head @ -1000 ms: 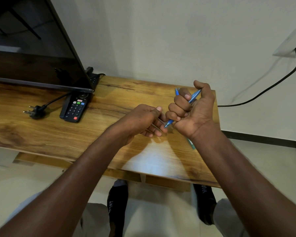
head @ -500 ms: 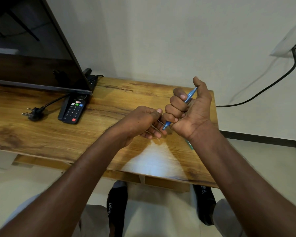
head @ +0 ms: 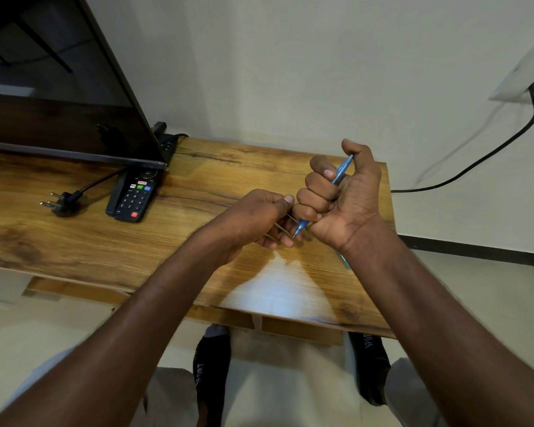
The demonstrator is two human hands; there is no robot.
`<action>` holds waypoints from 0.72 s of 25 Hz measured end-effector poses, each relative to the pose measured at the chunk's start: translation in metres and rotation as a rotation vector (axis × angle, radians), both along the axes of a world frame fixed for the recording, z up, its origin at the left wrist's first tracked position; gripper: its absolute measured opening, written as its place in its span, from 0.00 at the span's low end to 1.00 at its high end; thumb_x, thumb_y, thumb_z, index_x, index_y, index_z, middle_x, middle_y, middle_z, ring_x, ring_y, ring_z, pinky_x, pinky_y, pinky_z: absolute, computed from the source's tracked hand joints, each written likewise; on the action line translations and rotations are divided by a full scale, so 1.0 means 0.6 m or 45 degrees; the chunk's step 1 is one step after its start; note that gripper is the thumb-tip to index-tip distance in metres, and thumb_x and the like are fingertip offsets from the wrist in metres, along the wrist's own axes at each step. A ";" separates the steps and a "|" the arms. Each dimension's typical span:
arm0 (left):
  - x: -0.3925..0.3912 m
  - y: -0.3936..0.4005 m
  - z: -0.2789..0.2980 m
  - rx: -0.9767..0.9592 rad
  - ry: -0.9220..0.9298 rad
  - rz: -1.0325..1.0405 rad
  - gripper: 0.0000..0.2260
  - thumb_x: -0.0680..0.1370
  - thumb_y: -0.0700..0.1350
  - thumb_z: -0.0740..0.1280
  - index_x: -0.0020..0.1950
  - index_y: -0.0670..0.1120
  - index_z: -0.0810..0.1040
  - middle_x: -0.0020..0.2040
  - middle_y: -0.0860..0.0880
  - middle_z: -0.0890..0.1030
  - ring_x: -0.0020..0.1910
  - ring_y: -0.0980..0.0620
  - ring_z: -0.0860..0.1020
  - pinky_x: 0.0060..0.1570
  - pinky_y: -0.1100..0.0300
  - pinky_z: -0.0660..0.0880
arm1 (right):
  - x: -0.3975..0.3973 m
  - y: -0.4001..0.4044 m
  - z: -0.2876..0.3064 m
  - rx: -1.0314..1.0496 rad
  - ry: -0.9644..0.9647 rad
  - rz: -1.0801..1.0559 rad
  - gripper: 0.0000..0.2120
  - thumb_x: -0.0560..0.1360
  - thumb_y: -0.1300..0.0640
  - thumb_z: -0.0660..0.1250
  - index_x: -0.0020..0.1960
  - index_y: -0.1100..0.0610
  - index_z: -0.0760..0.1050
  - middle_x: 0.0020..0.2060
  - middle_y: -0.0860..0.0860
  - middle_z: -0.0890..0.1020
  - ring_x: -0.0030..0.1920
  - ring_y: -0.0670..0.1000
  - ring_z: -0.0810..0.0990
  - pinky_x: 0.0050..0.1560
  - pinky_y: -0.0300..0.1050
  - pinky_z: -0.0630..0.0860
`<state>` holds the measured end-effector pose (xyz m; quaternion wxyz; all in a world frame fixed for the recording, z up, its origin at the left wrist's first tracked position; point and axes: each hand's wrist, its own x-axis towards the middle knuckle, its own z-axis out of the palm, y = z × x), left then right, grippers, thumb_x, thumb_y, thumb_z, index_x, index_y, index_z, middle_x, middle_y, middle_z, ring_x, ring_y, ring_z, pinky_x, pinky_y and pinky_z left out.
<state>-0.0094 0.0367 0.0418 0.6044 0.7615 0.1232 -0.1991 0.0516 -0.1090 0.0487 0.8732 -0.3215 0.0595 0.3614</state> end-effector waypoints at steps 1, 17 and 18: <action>0.001 0.000 0.000 -0.010 -0.001 0.003 0.22 0.89 0.51 0.55 0.60 0.37 0.82 0.52 0.38 0.87 0.42 0.48 0.83 0.40 0.57 0.75 | 0.000 0.001 0.001 0.002 -0.001 0.003 0.28 0.80 0.34 0.53 0.31 0.53 0.62 0.23 0.46 0.51 0.23 0.48 0.47 0.29 0.39 0.49; 0.003 0.012 0.001 -0.349 0.109 0.061 0.20 0.89 0.50 0.54 0.64 0.37 0.79 0.50 0.36 0.88 0.45 0.44 0.88 0.45 0.56 0.84 | 0.007 -0.013 -0.003 -0.014 0.078 -0.295 0.26 0.79 0.38 0.55 0.30 0.53 0.66 0.20 0.46 0.57 0.21 0.47 0.52 0.26 0.38 0.52; 0.003 0.012 0.001 -0.386 0.110 0.079 0.20 0.89 0.49 0.54 0.64 0.37 0.79 0.50 0.36 0.87 0.46 0.44 0.88 0.46 0.55 0.84 | 0.008 -0.013 -0.005 -0.007 0.096 -0.305 0.27 0.79 0.36 0.55 0.30 0.53 0.67 0.21 0.46 0.57 0.21 0.47 0.52 0.26 0.38 0.53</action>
